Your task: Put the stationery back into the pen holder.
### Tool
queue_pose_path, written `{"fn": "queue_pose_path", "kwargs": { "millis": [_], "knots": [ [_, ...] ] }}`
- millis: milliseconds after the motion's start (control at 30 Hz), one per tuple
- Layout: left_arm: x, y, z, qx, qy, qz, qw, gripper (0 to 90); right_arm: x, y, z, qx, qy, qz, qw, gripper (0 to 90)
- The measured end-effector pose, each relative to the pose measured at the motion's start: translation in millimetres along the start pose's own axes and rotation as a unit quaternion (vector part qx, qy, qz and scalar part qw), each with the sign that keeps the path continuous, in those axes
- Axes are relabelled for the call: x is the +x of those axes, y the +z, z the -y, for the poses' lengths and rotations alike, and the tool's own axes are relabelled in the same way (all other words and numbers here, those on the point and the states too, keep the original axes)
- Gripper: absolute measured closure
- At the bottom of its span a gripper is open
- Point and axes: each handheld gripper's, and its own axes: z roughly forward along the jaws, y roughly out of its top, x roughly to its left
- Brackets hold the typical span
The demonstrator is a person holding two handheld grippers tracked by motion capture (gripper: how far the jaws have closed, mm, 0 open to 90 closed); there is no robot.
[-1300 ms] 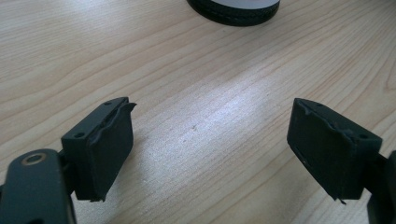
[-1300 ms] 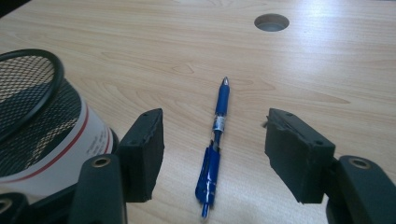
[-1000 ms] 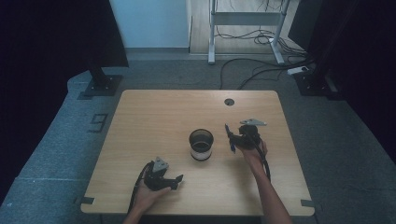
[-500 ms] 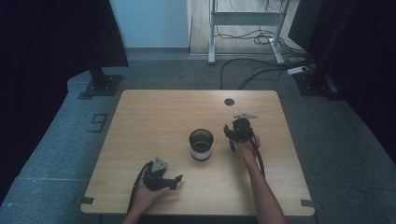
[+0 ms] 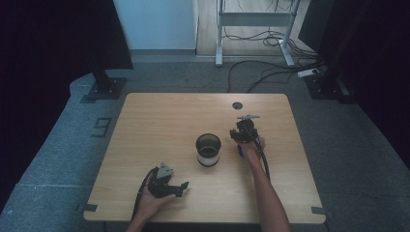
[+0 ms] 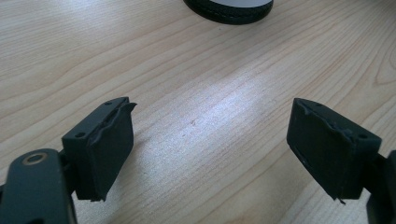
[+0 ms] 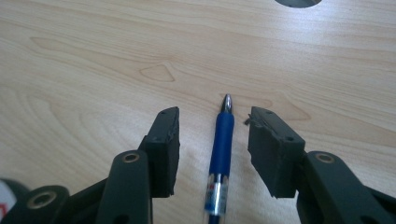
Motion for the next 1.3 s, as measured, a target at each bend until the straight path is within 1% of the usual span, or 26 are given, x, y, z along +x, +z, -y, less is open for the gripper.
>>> {"fn": "queue_pose_path", "kwargs": {
  "millis": [67,100,133,267,333,367,400,467,500,567,600,633,733,867,900,967,1000,1033,1067,1133,1167,1233,1267,1300],
  "knots": [
    [0.0,0.1,0.1,0.000,0.001,0.000,1.0000,15.3,-0.2,6.4,-1.5,0.003,0.003,0.002,1.0000,54.1],
    [-0.1,0.1,0.1,-0.001,0.002,-0.001,1.0000,15.3,-0.2,6.4,-1.5,0.003,0.003,0.002,1.0000,54.1],
    [0.1,-0.2,0.1,-0.001,0.002,-0.001,1.0000,15.4,-0.6,11.1,-1.8,0.009,0.004,0.007,0.9999,55.8],
    [0.8,-0.4,0.3,-0.004,0.000,-0.001,1.0000,15.4,-2.5,16.4,-0.5,0.010,0.008,0.005,0.9999,58.9],
    [1.5,-0.4,0.5,-0.002,0.001,-0.002,1.0000,15.4,-3.6,20.1,1.4,0.017,0.006,0.001,0.9998,60.6],
    [2.2,-0.2,0.8,-0.003,0.000,-0.003,1.0000,15.4,-3.9,20.3,1.9,0.015,0.007,0.000,0.9999,62.1],
    [2.6,-0.2,1.0,-0.003,-0.001,-0.003,1.0000,15.6,-4.8,20.1,1.9,0.015,0.010,0.001,0.9998,65.8],
    [3.2,-0.5,1.3,-0.003,-0.002,-0.004,1.0000,15.6,-3.6,19.6,2.2,0.018,0.004,0.007,0.9998,69.6],
    [3.2,-0.5,1.3,-0.003,-0.002,-0.004,1.0000,15.6,-3.6,19.6,2.2,0.018,0.004,0.007,0.9998,69.6],
    [2.8,-0.7,1.1,-0.004,-0.002,-0.003,1.0000,15.6,-1.8,19.1,2.6,0.020,-0.009,0.022,0.9995,75.0],
    [2.5,-0.8,1.0,-0.004,-0.001,-0.004,1.0000,15.6,-1.5,19.1,2.7,0.020,-0.012,0.026,0.9994,75.8],
    [1.8,-0.6,0.9,-0.003,-0.002,-0.004,1.0000,15.7,-2.6,18.9,2.5,0.022,-0.008,0.025,0.9994,77.9],
    [1.9,-0.5,0.9,-0.002,0.000,-0.005,1.0000,16.0,-4.5,18.4,2.3,0.023,0.001,0.021,0.9995,78.3],
    [2.4,-0.9,0.7,-0.002,0.000,-0.005,1.0000,16.1,-6.9,18.2,2.1,0.022,0.006,0.015,0.9996,78.8],
    [2.6,-0.9,0.7,-0.003,-0.001,-0.004,1.0000,16.2,-9.5,17.1,2.5,0.023,0.011,0.007,0.9997,78.8],
    [2.7,-0.8,0.7,-0.004,-0.002,-0.004,1.0000,16.2,-11.0,15.3,2.8,0.020,0.013,0.004,0.9997,78.9],
    [2.8,-0.6,0.5,-0.004,-0.002,-0.004,1.0000,16.2,-13.2,9.1,2.3,0.007,0.020,-0.004,0.9998,78.9],
    [3.2,-0.2,0.4,-0.003,-0.002,-0.005,1.0000,16.2,-13.2,9.1,2.3,0.007,0.020,-0.004,0.9998,78.9],
    [3.6,0.2,0.1,-0.001,-0.001,-0.005,1.0000,16.2,-13.4,-0.9,-0.8,-0.008,0.014,-0.006,0.9998,78.9],
    [3.4,0.4,0.2,-0.001,-0.001,-0.006,1.0000,16.4,-12.0,-10.2,-4.3,-0.021,0.006,-0.006,0.9997,78.9],
    [3.4,0.4,0.2,-0.001,-0.001,-0.006,1.0000,16.4,-12.0,-10.2,-4.3,-0.021,0.006,-0.006,0.9997,78.9],
    [3.1,0.2,0.1,-0.001,0.000,-0.005,1.0000,16.5,-10.2,-22.2,-8.4,-0.041,0.000,-0.009,0.9991,78.8],
    [2.9,0.2,0.0,0.000,0.001,-0.005,1.0000,16.7,-9.2,-34.5,-11.5,-0.064,-0.001,-0.015,0.9979,78.8],
    [2.9,0.2,0.0,0.000,0.001,-0.005,1.0000,16.7,-9.2,-34.5,-11.5,-0.064,-0.001,-0.015,0.9979,78.8]
  ]
}}
